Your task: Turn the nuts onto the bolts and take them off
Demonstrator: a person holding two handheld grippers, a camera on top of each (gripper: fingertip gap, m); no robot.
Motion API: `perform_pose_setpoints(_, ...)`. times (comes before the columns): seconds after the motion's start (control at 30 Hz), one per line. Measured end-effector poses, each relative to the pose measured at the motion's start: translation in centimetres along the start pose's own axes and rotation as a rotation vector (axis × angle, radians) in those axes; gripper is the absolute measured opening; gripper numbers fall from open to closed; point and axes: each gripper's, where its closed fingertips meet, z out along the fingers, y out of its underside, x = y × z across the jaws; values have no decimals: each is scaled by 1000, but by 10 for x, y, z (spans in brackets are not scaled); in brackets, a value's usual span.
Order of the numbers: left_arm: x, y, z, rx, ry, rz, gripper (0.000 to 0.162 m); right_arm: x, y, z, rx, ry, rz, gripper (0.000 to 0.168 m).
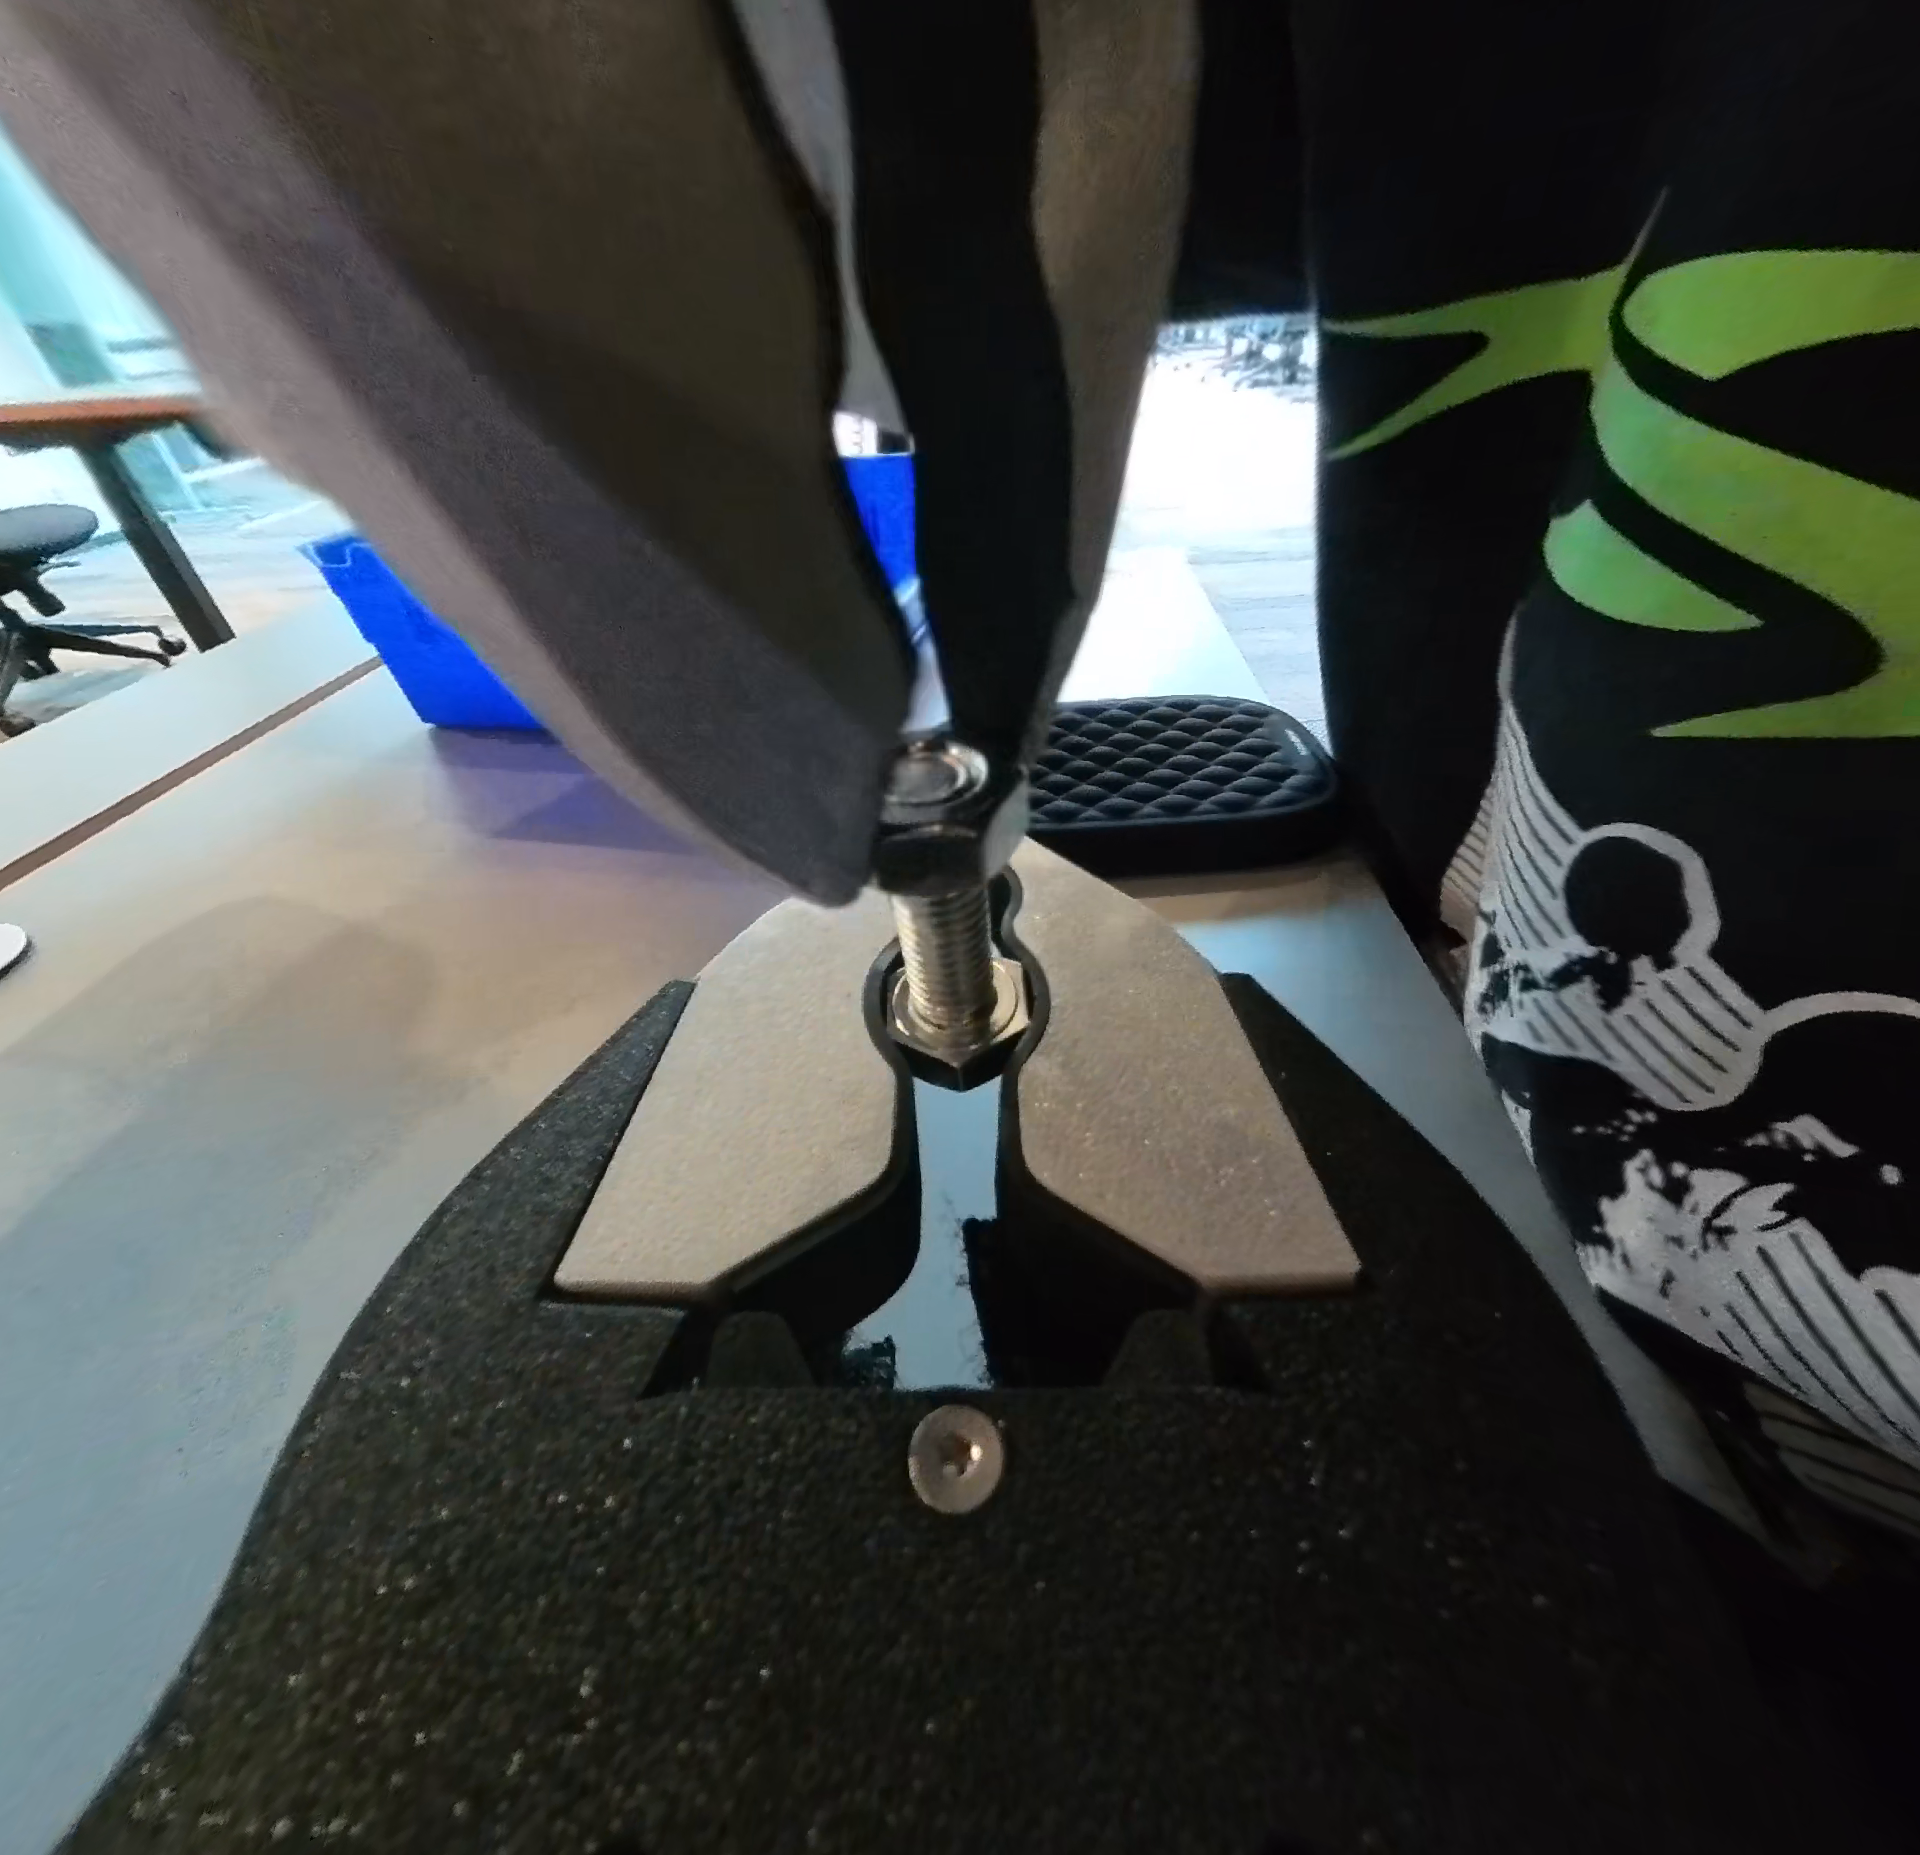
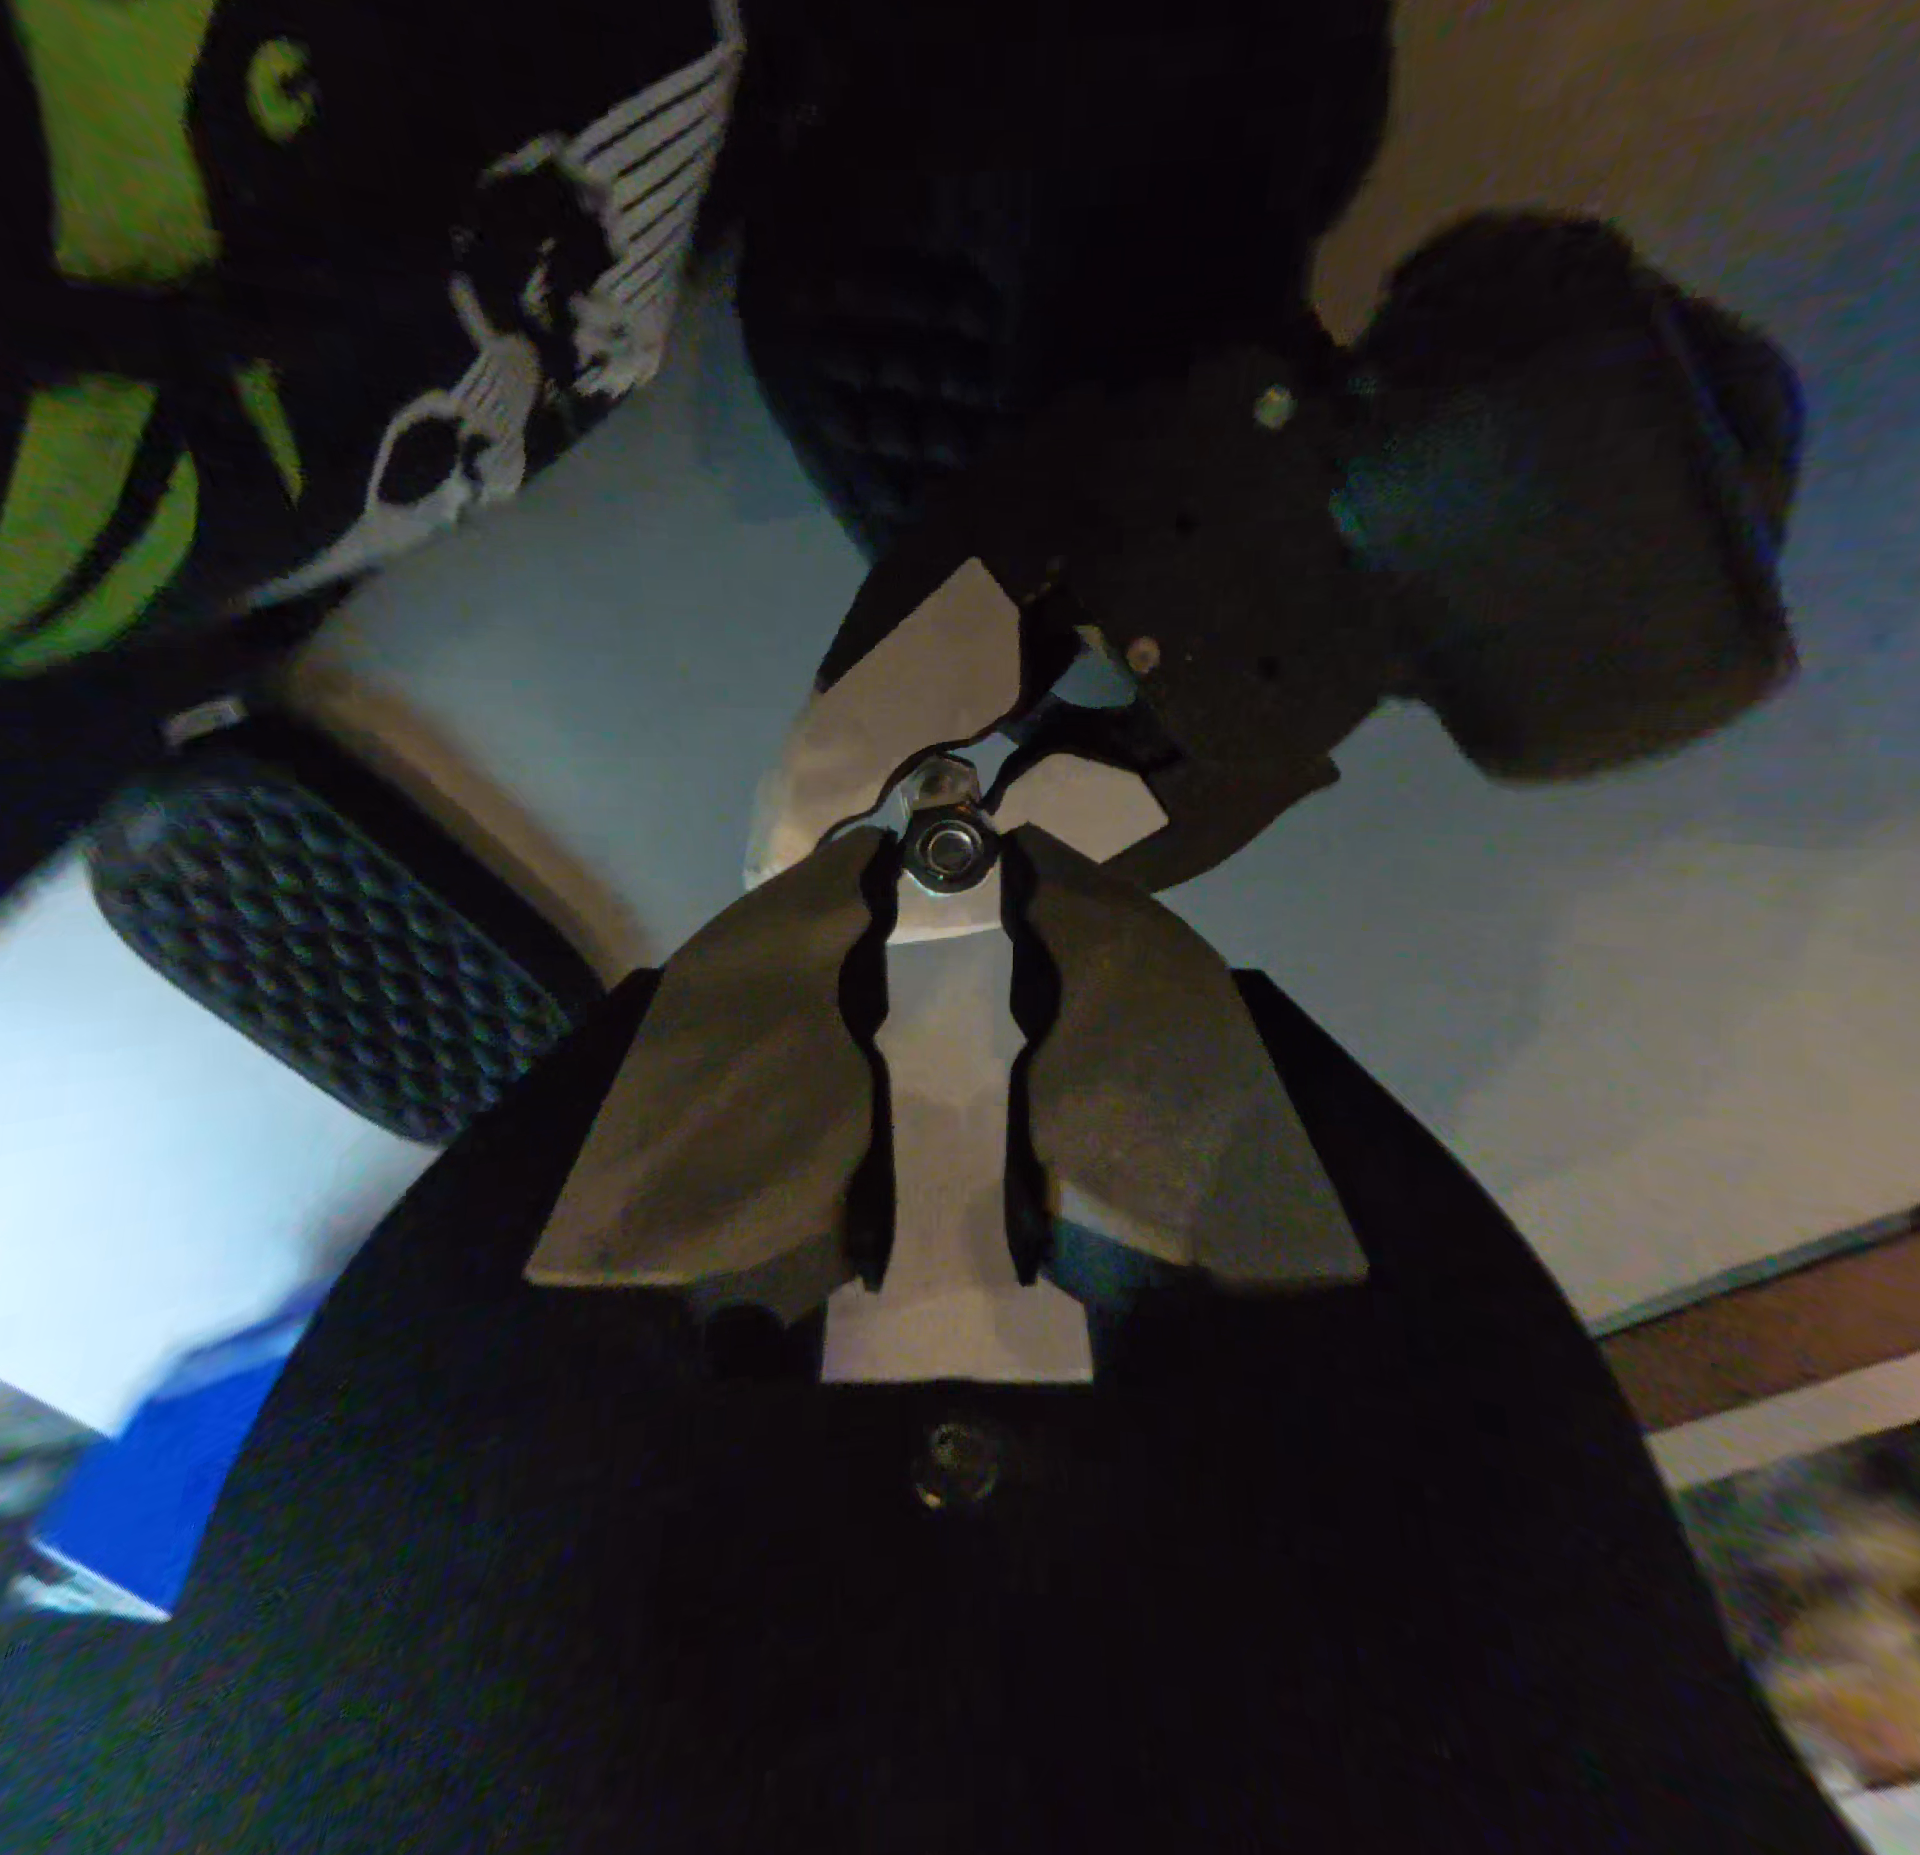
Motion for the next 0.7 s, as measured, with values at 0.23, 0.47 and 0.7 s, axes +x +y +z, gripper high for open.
perform_pose_setpoints(0.23, 1, 3, 3, -23, 1, 9, 10, -2, 2, 3, 89, 91, 619, 18)
perform_pose_setpoints(0.47, 3, 0, 1, -3, 14, 7, 10, 0, -3, -6, 109, 109, 329, 31)
perform_pose_setpoints(0.7, 4, 1, 2, -10, 25, 10, 10, -3, -2, -3, 6, 28, -321, 38)
